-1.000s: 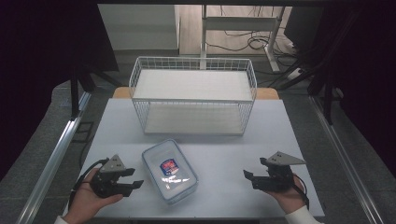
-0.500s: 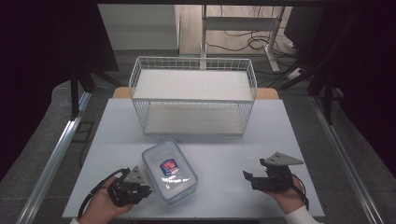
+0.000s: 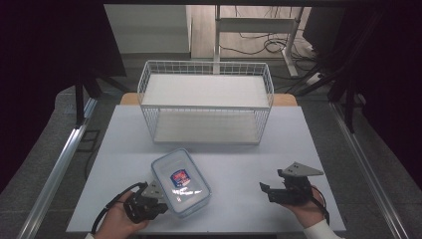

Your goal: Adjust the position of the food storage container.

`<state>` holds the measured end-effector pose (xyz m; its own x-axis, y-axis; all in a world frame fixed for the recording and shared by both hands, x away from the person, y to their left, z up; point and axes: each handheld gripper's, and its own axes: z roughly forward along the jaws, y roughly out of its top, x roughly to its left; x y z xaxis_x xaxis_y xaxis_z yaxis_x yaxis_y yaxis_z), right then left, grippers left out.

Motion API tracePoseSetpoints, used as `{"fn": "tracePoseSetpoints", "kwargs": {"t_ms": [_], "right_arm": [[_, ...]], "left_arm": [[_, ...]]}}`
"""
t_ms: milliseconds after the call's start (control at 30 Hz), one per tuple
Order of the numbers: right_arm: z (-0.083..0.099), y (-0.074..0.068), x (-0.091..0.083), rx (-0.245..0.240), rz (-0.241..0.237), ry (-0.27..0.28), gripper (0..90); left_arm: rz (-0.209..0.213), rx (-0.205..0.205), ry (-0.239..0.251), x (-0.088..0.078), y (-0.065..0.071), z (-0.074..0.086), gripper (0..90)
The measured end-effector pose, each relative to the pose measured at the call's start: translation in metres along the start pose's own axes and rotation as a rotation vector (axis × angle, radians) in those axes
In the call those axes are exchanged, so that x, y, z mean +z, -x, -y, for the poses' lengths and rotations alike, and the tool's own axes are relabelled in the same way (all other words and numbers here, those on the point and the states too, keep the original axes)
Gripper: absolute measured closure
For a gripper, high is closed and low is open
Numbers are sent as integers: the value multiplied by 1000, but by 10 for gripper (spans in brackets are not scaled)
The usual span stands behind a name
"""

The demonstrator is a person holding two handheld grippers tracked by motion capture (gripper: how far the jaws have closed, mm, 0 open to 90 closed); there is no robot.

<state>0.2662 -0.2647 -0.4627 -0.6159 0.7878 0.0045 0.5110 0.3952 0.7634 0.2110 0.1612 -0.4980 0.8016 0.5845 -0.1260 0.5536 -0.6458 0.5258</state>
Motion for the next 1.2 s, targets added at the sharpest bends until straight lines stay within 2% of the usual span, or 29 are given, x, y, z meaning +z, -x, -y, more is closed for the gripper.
{"fn": "tracePoseSetpoints", "kwargs": {"t_ms": [133,400,633,700,867,967,1200], "right_arm": [[0,0,0,-3,0,-1,205],[0,0,1,-3,-3,-7,205],[0,1,1,-3,-8,-6,212],[0,1,1,-4,-9,-5,211],[1,2,1,-1,-10,-5,211],[1,2,1,-3,-10,-5,211],[1,1,1,-8,-10,-8,211]], "left_arm": [[12,9,-12,4,3,-2,893],[59,14,1,14,9,-16,894],[57,33,23,22,17,-30,894],[61,42,31,27,20,-39,894],[68,41,39,33,21,-48,895],[58,41,72,36,24,-56,896],[58,45,73,48,29,-73,896]]}}
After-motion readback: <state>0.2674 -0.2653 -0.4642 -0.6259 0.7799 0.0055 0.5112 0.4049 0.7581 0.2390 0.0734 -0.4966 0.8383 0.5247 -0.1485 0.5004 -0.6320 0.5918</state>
